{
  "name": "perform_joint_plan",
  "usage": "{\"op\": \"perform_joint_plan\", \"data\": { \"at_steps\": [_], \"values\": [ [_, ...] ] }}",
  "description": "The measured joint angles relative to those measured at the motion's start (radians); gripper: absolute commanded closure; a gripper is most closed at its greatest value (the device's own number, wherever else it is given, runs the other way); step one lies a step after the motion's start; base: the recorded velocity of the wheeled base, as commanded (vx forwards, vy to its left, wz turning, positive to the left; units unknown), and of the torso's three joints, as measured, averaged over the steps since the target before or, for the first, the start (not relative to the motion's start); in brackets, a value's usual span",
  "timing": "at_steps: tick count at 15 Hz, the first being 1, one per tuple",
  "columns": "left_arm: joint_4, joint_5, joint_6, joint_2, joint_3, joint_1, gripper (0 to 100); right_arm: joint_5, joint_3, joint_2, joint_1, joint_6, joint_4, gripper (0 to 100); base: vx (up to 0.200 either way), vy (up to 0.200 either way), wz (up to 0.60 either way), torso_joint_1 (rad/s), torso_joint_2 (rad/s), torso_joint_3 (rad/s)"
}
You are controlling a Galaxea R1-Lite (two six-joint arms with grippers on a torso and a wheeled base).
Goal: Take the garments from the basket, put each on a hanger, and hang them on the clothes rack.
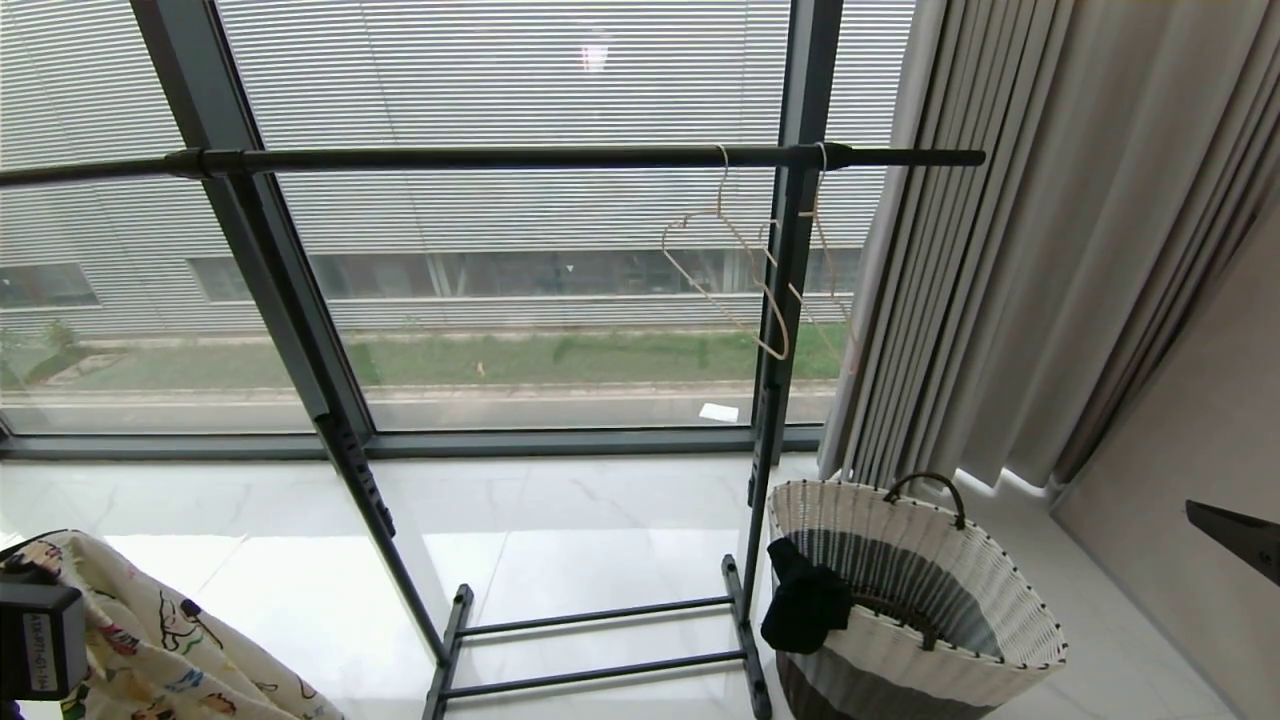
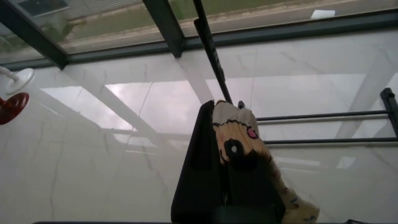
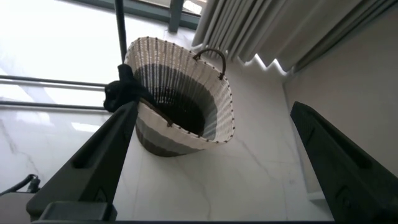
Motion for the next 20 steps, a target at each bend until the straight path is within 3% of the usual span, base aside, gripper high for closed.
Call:
{"op": "perform_joint_plan", "data": {
  "at_steps": [5, 14, 20],
  "values": [
    [0.0, 0.0, -0.001, 0.0, -0.002, 0.0, 100, 0.001, 0.005, -0.004, 0.001, 0.001, 0.0, 0, 0.0, 0.0, 0.0, 0.156, -0.34, -0.185],
    [0.0, 0.0, -0.001, -0.002, 0.0, 0.0, 100, 0.007, 0.029, -0.001, 0.011, 0.0, -0.068, 0, 0.0, 0.2, 0.0, 0.007, -0.01, -0.006],
    [0.0, 0.0, -0.002, 0.0, 0.003, -0.001, 100, 0.017, 0.035, 0.016, 0.009, 0.004, -0.076, 0, 0.0, 0.0, 0.0, 0.0, 0.0, 0.0]
  ]
}}
